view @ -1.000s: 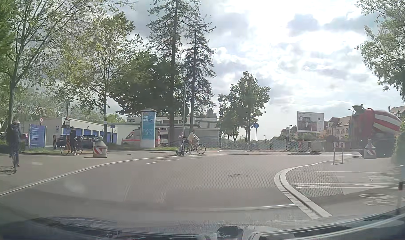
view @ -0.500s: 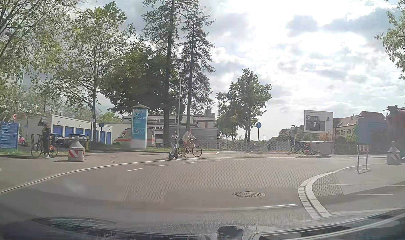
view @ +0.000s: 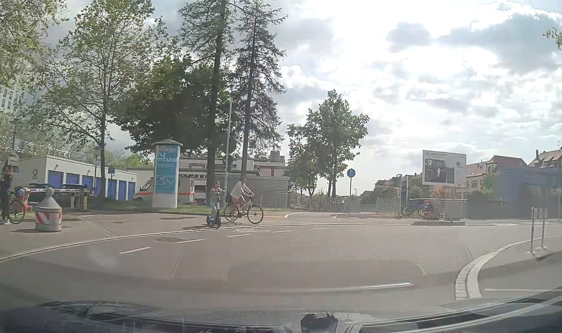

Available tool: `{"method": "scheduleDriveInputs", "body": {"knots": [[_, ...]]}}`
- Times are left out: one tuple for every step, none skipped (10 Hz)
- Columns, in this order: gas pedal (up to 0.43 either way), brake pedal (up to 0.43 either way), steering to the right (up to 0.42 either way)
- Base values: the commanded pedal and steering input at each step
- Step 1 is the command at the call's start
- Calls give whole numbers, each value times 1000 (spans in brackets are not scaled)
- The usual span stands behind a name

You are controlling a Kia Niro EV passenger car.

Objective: Follow the waypoints while adhering to traffic rules and regulations

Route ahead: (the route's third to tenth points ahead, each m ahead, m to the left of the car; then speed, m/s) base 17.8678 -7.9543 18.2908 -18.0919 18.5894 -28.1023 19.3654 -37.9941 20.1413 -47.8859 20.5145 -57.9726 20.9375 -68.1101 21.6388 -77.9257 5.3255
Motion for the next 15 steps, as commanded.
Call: {"method": "scheduleDriveInputs", "body": {"knots": [[67, 0, 139], [67, 0, 162], [67, 0, 190], [67, 0, 216], [67, 0, 237], [67, 0, 262], [67, 0, 284], [67, 0, 305], [67, 0, 321], [67, 0, 337], [67, 0, 354], [67, 0, 365], [67, 0, 380], [67, 0, 391], [67, 0, 396]]}}
